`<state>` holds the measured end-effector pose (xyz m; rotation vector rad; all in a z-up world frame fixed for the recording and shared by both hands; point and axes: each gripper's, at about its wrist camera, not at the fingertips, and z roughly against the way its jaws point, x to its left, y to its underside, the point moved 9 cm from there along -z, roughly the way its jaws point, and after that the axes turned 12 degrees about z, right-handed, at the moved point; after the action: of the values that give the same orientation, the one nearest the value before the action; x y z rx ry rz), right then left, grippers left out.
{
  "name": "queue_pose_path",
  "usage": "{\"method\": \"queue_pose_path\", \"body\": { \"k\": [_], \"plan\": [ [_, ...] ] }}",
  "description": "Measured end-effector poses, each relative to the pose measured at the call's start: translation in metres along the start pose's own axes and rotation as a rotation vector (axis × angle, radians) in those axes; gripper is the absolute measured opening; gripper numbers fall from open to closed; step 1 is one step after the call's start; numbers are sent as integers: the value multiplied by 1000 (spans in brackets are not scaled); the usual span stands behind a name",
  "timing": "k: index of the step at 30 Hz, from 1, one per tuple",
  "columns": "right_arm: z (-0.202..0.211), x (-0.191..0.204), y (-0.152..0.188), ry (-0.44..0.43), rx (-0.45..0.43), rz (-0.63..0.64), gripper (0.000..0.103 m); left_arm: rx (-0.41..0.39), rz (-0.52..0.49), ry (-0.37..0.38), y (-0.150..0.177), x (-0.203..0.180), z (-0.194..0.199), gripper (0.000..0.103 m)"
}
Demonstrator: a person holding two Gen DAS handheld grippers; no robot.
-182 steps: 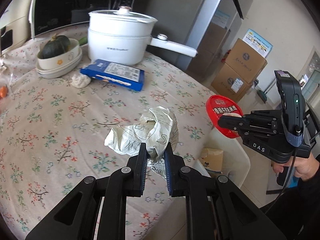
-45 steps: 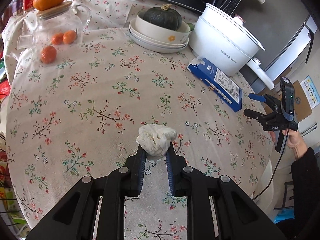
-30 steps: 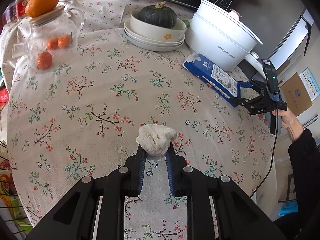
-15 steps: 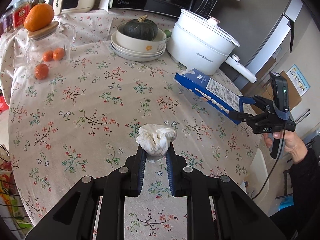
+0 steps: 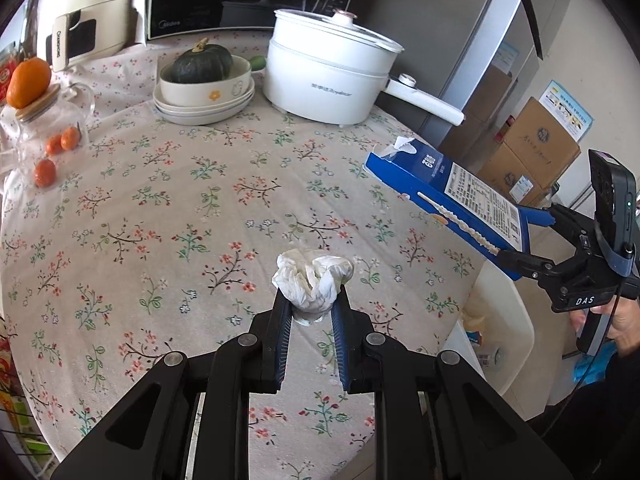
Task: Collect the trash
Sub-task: 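Carry the blue box and white tissue over the white bin with both tools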
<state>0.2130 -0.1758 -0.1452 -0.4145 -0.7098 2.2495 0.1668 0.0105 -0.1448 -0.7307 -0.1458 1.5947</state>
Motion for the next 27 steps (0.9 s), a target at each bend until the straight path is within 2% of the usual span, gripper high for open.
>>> {"method": "queue_pose_path", "body": {
  "k": [8, 14, 20, 27],
  "plan": [
    [47, -9, 53, 84, 22, -56, 96, 17, -104, 45, 23, -57, -7, 20],
    [77, -16, 88, 136, 45, -85, 96, 47, -223, 118, 50, -116, -15, 20],
    [106, -36, 138, 174, 89, -152, 96, 114, -358, 192, 94, -182, -38, 21],
    [127, -58, 198, 217, 156, -231, 96, 178, -438, 228, 129, -237, -76, 21]
  ]
}}
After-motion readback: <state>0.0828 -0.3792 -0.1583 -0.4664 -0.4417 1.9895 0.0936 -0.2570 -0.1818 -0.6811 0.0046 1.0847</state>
